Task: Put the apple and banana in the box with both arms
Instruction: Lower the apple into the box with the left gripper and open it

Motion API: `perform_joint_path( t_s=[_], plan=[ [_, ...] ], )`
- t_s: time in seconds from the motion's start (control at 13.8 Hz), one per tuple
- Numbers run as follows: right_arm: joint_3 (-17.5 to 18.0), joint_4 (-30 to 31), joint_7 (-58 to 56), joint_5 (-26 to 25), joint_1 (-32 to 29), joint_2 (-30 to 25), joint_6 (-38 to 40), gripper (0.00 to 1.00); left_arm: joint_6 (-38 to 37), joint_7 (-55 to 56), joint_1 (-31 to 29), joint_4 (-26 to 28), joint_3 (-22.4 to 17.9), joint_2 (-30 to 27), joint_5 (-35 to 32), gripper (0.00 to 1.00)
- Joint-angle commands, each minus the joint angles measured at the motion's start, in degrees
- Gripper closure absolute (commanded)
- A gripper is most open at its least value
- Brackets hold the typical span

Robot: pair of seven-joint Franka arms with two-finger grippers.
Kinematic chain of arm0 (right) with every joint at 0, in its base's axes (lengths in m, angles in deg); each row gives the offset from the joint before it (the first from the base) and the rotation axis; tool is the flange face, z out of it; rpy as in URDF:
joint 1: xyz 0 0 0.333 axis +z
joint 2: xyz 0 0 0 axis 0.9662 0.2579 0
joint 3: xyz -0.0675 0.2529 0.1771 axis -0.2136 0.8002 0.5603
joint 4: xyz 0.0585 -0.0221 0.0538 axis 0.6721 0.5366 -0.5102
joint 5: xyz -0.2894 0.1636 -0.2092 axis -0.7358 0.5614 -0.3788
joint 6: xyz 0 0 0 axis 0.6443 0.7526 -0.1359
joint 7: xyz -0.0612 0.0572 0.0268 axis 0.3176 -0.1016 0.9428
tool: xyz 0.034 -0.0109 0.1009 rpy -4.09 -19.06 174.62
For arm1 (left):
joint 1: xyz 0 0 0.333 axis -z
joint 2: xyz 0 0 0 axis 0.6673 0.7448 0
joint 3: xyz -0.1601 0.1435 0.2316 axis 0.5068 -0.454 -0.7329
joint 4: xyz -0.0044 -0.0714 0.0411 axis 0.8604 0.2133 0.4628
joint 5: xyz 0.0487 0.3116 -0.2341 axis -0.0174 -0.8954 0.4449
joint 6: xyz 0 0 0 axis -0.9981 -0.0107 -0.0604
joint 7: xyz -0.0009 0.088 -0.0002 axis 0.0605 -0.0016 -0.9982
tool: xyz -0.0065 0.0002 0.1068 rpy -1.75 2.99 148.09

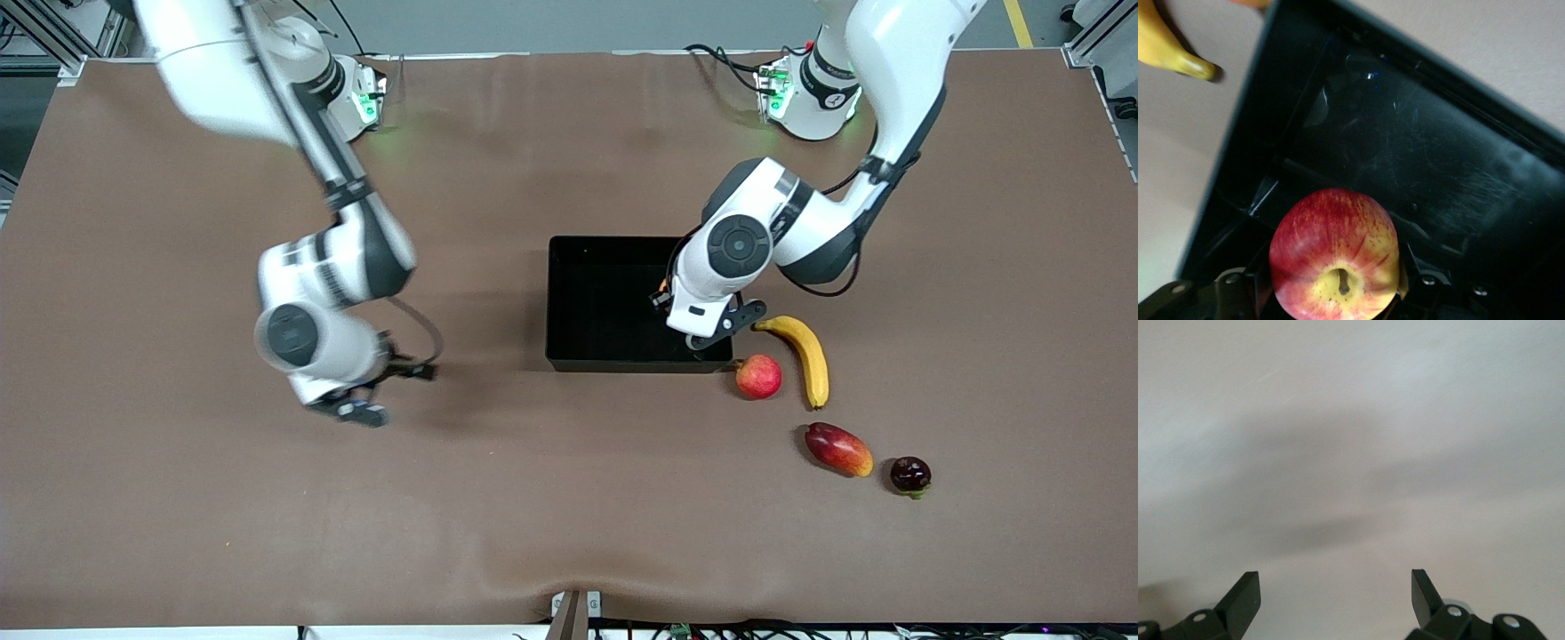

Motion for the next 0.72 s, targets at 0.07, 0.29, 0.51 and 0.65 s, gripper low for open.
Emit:
perform_joint_path(
  t_s=[0.07,0.29,0.51,0.65],
  plan=[
    [1.2,0.4,-7.5,-1.2,-10.3,-0.6,-0.9,0.00,3.0,4.0,2.1,1.9,-0.3,3.0,-4.1,1.00],
    [1.3,0.7,-14.7,-1.3,-16.5,0.7,-5.7,0.00,3.1,7.8,2.0,1.9,-0.2,5.8,-8.7,1.00],
    [1.4,1.0,-19.1,-1.2,-19.4,0.6,-6.1,0.00,3.2,7.7,1.6,1.3,-0.3,7.1,-9.7,0.20],
    [1.6,2.5,-22.3,-0.9,-19.2,-1.1,-6.0,0.00,2.8,8.0,1.0,1.0,-0.3,5.0,-11.2,0.00]
  ],
)
